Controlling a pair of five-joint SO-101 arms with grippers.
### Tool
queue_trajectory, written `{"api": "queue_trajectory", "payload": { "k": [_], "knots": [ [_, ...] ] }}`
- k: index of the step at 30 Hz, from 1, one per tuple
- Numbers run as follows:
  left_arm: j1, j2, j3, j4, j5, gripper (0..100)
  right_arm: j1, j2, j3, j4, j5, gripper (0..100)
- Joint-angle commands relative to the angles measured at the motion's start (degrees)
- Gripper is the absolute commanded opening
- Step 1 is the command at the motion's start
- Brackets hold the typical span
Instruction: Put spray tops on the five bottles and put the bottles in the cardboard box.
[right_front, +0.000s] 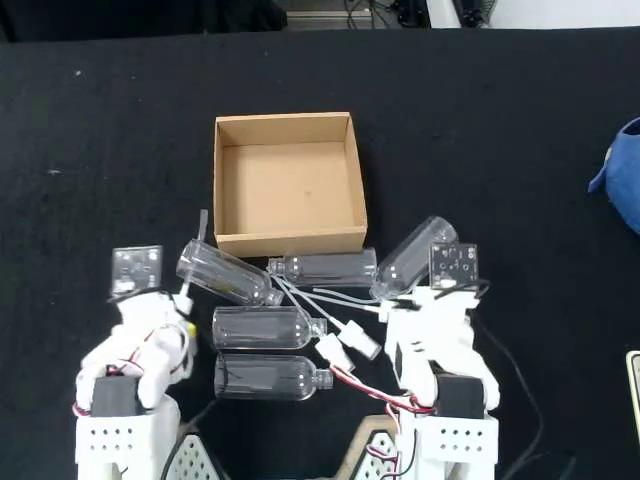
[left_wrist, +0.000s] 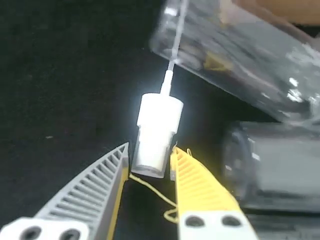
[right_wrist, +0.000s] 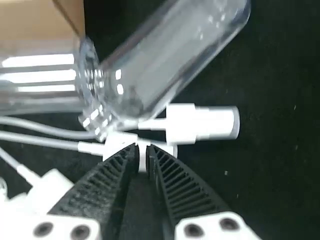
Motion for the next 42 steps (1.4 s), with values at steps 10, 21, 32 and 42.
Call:
{"api": "queue_trajectory", "payload": {
  "k": [10,21,32,42],
  "knots": [
    [-20.4,-0.7,-9.7,-1.3,-37.0,3,10.8,-5.4,-3.6,-10.8,27.6,1.2],
    [-20.3,0.0,-20.6,-1.7,-35.7,23,10.7,-5.2,-21.1,0.4,28.4,14.9],
    [-18.3,21.6,-25.7,-1.8,-35.5,21,2.6,-5.1,-21.4,0.1,28.0,14.9],
    [-14.0,43.4,-32.8,-8.0,-35.8,21,-3.4,-5.5,-9.8,-3.2,19.1,14.9]
  ]
}}
